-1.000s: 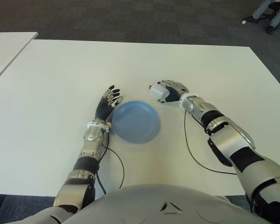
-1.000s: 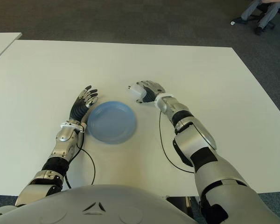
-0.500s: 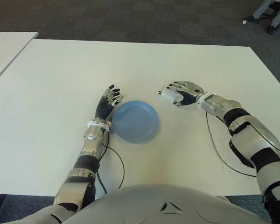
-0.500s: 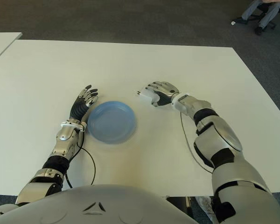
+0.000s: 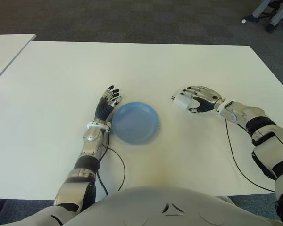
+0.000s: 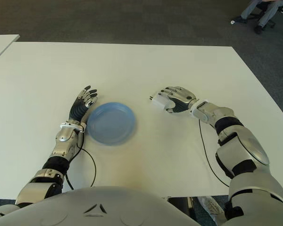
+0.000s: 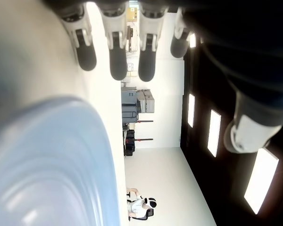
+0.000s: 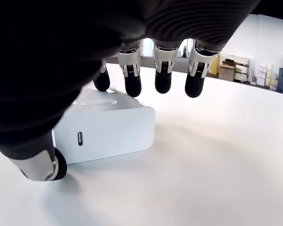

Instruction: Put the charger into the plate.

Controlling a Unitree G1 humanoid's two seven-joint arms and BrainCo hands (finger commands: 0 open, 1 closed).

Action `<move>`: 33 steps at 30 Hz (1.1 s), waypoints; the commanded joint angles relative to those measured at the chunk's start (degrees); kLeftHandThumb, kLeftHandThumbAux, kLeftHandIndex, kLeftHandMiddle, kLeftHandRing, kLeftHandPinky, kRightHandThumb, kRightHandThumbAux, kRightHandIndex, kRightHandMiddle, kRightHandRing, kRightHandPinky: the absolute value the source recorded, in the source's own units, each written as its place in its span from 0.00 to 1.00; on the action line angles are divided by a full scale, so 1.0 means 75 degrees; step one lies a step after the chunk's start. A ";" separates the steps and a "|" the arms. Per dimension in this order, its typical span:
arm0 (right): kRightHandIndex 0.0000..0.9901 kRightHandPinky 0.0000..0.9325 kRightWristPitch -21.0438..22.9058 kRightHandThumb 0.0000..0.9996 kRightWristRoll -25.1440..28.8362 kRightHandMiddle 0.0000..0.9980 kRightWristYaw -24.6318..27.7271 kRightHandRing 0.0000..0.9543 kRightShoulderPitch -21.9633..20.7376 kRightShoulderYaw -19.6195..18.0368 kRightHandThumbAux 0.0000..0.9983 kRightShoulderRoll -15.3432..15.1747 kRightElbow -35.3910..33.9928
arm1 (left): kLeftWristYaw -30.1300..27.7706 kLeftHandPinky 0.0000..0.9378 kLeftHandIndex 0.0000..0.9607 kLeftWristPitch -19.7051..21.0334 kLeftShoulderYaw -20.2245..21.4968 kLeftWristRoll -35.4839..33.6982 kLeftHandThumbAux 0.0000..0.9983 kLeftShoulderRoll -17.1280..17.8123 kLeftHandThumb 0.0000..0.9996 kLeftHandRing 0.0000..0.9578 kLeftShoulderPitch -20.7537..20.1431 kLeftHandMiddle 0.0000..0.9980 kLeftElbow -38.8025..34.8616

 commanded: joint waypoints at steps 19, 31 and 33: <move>0.00 0.00 -0.0470 0.15 0.1461 0.00 0.0699 0.00 0.1165 -0.1502 0.34 0.0248 -0.0664 | 0.0003 0.19 0.09 0.0096 0.0097 0.0114 0.56 -0.0006 0.00 0.19 0.0155 0.20 0.0837; 0.00 0.00 0.0246 0.28 0.2697 0.00 0.2188 0.00 0.1787 -0.2423 0.17 0.0552 -0.1947 | -0.0044 0.18 0.08 0.0181 0.0083 0.0121 0.56 -0.0020 0.00 0.18 0.0086 0.19 0.0897; 0.00 0.00 0.0362 0.30 0.2751 0.00 0.2308 0.00 0.1878 -0.2525 0.16 0.0577 -0.2163 | -0.0043 0.18 0.07 0.0190 0.0079 0.0126 0.56 -0.0022 0.00 0.18 0.0079 0.19 0.0902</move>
